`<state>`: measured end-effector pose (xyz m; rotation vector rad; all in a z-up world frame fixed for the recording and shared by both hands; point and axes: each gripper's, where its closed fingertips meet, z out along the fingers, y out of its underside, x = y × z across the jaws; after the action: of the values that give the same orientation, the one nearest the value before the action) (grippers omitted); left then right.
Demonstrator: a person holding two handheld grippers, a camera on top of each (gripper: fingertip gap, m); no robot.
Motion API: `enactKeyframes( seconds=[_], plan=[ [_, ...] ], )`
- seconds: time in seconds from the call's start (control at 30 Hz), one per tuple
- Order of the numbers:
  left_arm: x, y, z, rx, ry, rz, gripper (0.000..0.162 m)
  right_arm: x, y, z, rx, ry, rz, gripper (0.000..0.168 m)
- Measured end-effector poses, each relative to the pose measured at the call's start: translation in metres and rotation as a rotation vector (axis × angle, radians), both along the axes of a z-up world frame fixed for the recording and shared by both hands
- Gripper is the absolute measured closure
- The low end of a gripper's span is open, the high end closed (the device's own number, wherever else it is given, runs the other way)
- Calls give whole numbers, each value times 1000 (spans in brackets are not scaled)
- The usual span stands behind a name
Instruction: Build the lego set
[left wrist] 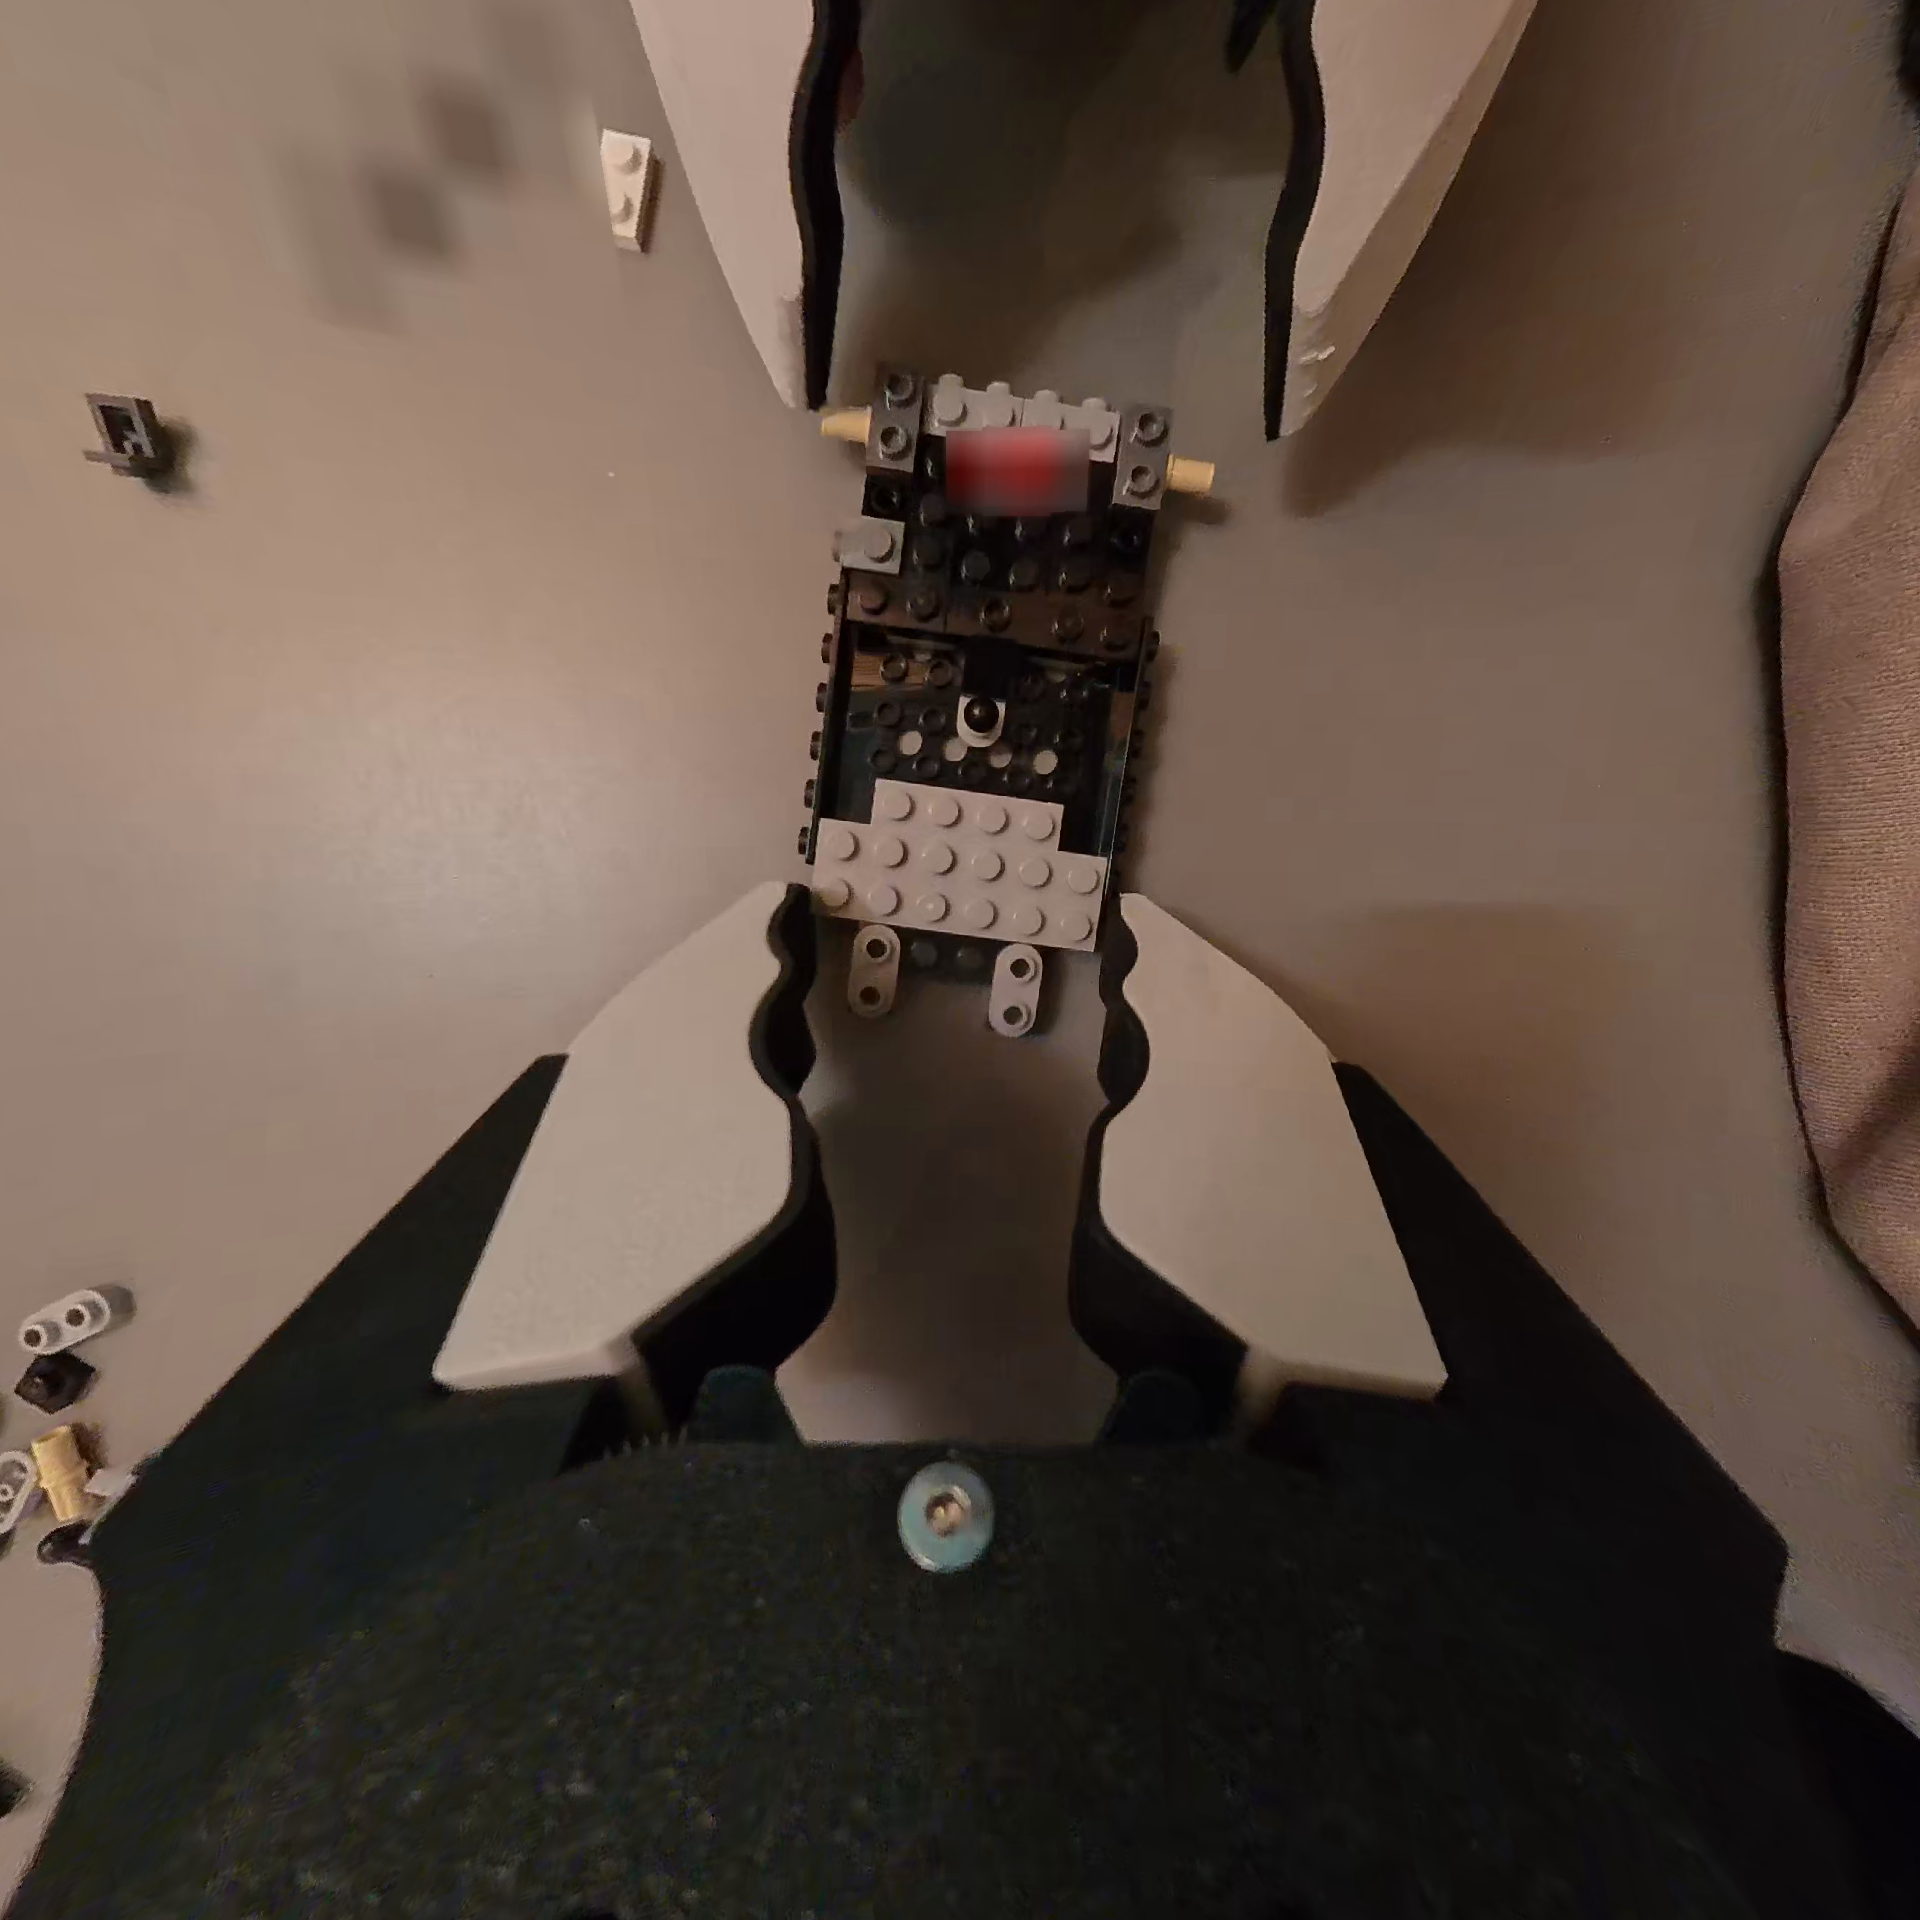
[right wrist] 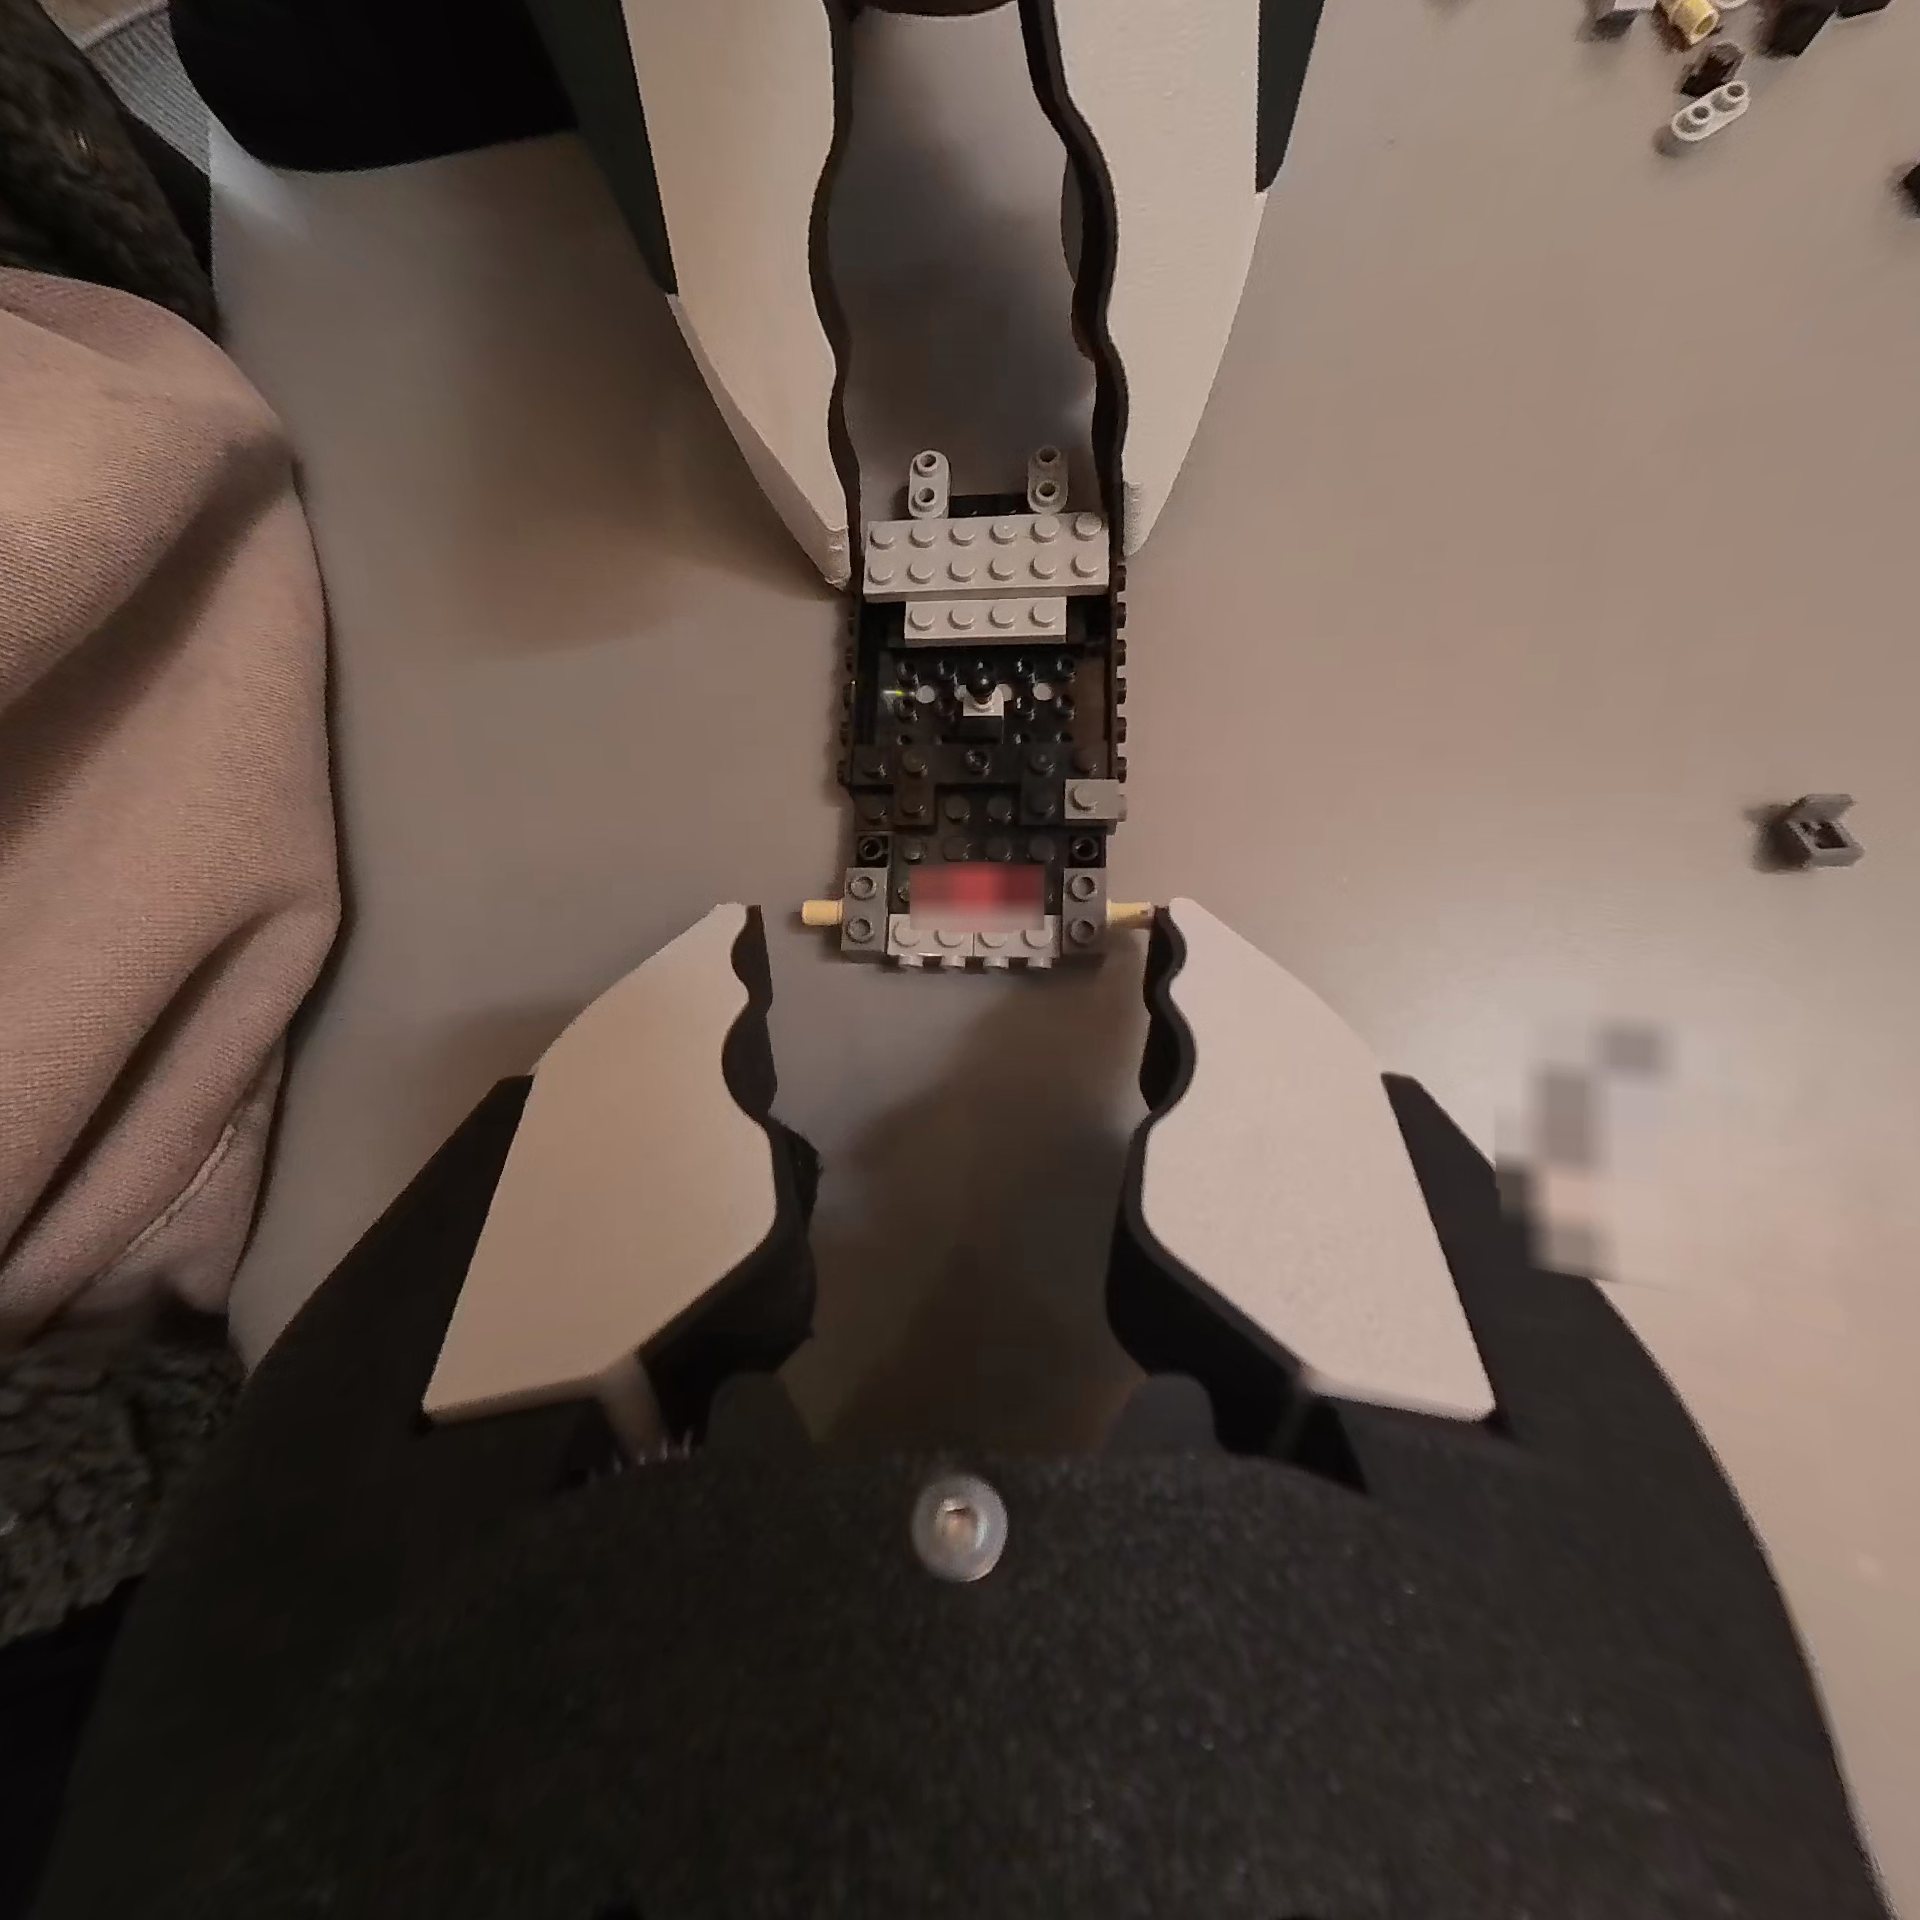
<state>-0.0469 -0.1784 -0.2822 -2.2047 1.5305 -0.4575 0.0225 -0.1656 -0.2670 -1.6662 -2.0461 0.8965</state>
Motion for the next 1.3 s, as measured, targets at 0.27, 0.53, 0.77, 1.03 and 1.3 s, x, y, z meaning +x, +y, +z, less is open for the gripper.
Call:
enactKeyframes(
  seconds=[0.27, 0.53, 0.77, 1.03, 1.3],
  plan=[
    [1, 1, 4, 159, -29, -31, 110, -1, 5, 13, -166, 23, 1, 101],
    [5, 2, 25, 368, -28, -75, 111, -10, 14, 34, -475, -148, 115, 122],
    [-3, 6, 34, 462, -18, -84, 111, -19, 7, 31, -687, -319, 226, 133],
    [-8, 6, 32, 460, -21, -93, 112, -27, 3, 31, -767, -339, 236, 146],
    [-6, 5, 35, 478, -17, -111, 112, -27, 3, 31, -806, -338, 221, 154]
  ],
)
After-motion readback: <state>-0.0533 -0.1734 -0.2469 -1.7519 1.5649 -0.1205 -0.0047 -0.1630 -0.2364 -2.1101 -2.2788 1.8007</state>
